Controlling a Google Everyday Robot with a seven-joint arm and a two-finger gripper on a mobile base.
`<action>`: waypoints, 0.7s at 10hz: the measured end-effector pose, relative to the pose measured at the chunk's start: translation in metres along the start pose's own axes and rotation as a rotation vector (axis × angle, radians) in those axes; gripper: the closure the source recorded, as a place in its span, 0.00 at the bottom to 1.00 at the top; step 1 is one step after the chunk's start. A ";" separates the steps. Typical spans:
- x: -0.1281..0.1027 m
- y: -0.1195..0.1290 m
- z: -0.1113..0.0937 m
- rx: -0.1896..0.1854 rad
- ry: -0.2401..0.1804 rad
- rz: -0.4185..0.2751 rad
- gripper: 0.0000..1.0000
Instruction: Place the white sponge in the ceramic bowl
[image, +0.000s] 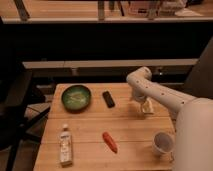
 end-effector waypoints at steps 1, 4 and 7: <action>0.000 -0.002 0.002 0.007 -0.001 0.000 0.20; 0.001 0.000 0.006 0.012 -0.004 0.006 0.20; 0.002 0.003 0.012 0.018 -0.010 0.011 0.20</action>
